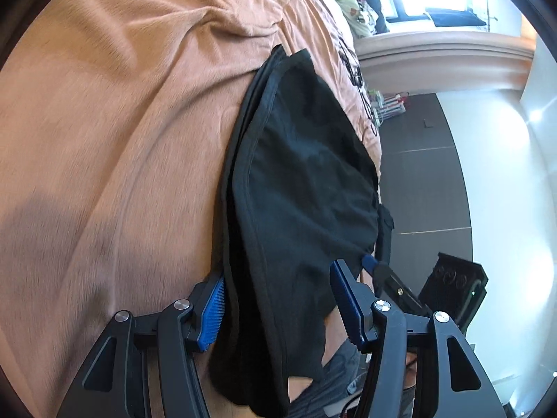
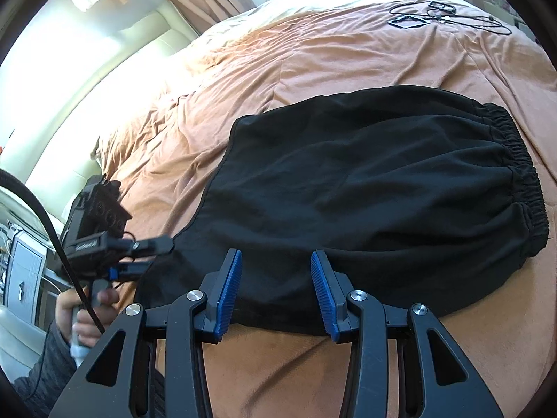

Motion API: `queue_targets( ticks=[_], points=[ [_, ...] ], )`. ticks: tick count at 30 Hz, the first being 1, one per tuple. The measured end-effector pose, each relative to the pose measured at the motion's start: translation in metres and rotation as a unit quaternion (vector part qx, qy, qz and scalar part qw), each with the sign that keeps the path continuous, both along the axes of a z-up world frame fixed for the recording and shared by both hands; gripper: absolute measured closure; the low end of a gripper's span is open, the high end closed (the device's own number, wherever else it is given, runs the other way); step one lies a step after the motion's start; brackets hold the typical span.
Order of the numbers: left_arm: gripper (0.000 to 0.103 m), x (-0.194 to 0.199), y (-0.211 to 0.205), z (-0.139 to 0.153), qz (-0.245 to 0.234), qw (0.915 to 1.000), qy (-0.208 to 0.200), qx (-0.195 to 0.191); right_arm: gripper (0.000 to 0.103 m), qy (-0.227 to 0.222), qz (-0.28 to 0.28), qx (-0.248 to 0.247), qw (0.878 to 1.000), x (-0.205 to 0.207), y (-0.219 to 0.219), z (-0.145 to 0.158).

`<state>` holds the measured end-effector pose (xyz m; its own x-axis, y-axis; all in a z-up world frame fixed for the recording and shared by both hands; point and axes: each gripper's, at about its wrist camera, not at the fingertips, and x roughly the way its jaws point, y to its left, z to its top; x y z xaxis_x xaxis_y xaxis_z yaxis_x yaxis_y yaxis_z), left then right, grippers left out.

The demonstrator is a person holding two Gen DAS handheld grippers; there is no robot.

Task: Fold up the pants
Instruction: 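Close the left tool on the pants edge while the right tool grips the waistband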

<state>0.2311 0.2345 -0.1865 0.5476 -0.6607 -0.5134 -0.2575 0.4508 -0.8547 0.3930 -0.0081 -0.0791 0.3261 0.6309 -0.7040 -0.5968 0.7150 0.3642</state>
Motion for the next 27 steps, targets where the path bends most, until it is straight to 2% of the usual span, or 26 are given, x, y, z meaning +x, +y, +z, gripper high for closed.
queue_targets(
  ticks=[1,2,5,7,10,16,22,27],
  points=[
    [0.044,-0.005,-0.002,0.001,0.000,1.0000,0.002,0.002,0.071,-0.001,0.000,-0.002,1.000,-0.001,0.002,-0.002],
    [0.046,-0.009,-0.004,0.001,0.002,1.0000,0.006,0.004,0.073,0.021,-0.005,-0.008,1.000,-0.002,0.003,-0.005],
    [0.059,-0.018,-0.010,0.001,0.005,0.9996,0.022,0.018,0.080,0.025,-0.014,-0.026,0.999,-0.006,0.006,-0.015],
    [0.076,-0.020,-0.011,-0.001,0.008,0.9991,0.030,0.030,0.083,0.034,-0.015,-0.038,0.999,-0.009,0.010,-0.024],
    [0.089,-0.026,-0.012,-0.005,0.007,0.9986,0.043,0.031,0.087,0.048,-0.019,-0.063,0.997,-0.012,0.015,-0.038],
    [0.093,-0.038,-0.014,0.009,0.001,0.9982,0.043,0.043,0.087,0.065,-0.008,-0.069,0.995,-0.016,0.015,-0.032],
    [0.093,-0.039,-0.012,0.010,0.016,0.9975,0.050,0.048,0.087,0.039,-0.013,-0.037,0.998,-0.003,0.015,-0.003],
    [0.093,-0.035,-0.015,0.011,0.040,0.9965,0.055,0.048,0.087,0.037,-0.035,-0.056,0.997,0.016,0.023,-0.010]
  ],
)
